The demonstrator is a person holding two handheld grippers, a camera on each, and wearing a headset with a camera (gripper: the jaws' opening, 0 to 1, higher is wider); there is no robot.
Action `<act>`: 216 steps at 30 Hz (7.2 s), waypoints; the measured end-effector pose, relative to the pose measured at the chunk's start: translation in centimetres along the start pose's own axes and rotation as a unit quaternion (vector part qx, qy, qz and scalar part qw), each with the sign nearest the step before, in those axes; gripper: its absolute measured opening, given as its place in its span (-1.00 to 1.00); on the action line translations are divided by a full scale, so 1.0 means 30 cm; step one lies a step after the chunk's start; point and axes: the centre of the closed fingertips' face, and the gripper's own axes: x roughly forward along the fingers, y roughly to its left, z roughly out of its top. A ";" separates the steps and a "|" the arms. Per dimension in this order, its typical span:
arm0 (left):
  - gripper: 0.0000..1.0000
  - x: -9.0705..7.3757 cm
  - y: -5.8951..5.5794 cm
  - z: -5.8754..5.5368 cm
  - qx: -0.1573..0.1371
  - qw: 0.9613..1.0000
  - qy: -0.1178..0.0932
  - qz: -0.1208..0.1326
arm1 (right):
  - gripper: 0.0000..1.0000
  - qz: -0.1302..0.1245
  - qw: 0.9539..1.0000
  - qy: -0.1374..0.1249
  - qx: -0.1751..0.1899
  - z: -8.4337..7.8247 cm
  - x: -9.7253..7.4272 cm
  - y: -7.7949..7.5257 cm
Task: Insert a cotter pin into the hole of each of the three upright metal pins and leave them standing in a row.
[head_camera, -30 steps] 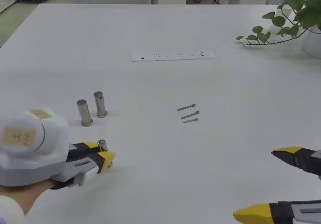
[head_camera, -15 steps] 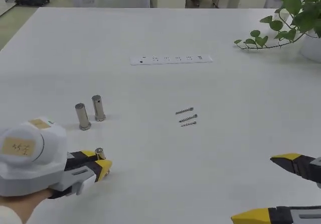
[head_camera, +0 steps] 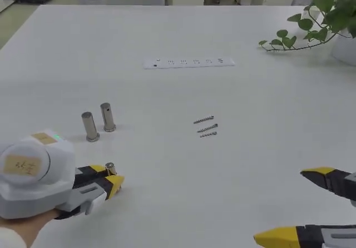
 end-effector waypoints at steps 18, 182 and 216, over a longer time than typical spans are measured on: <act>-0.86 0.007 0.004 -0.008 -0.001 1.000 -0.006 0.006 | 1.00 0.006 1.000 0.011 -0.004 -0.021 0.016 0.014; 0.85 -0.209 -0.146 -0.143 -0.037 0.994 -0.011 -0.105 | -0.13 0.158 0.874 0.279 -0.365 0.150 0.504 -0.239; 0.80 -0.205 -0.152 -0.132 -0.040 0.994 -0.019 -0.100 | -0.41 0.168 0.859 0.313 -0.369 0.138 0.551 -0.260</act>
